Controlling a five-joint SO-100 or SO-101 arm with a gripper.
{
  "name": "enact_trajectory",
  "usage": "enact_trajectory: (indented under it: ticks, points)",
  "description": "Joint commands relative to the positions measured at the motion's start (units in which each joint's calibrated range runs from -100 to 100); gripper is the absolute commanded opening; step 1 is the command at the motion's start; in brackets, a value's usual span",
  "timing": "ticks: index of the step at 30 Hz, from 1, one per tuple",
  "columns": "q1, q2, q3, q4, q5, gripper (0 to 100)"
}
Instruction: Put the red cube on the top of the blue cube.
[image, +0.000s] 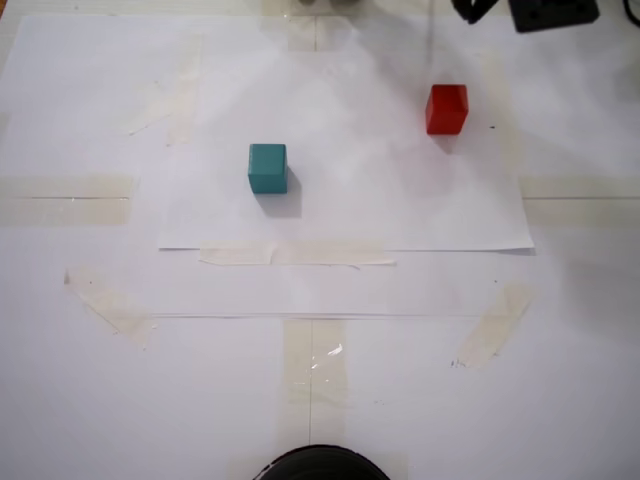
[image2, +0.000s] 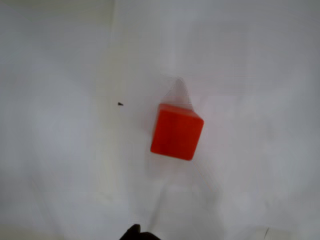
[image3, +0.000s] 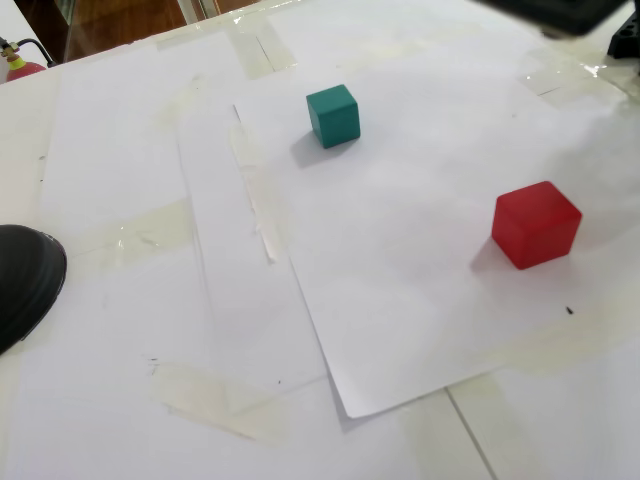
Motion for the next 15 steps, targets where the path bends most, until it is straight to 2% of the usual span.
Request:
enact_trajectory:
  ticks: [1, 15]
  points:
    - [2.2, 2.0, -4.8, -6.1, 1.4, 0]
    - [6.9, 3.8, -4.9, -12.6, 3.9, 3]
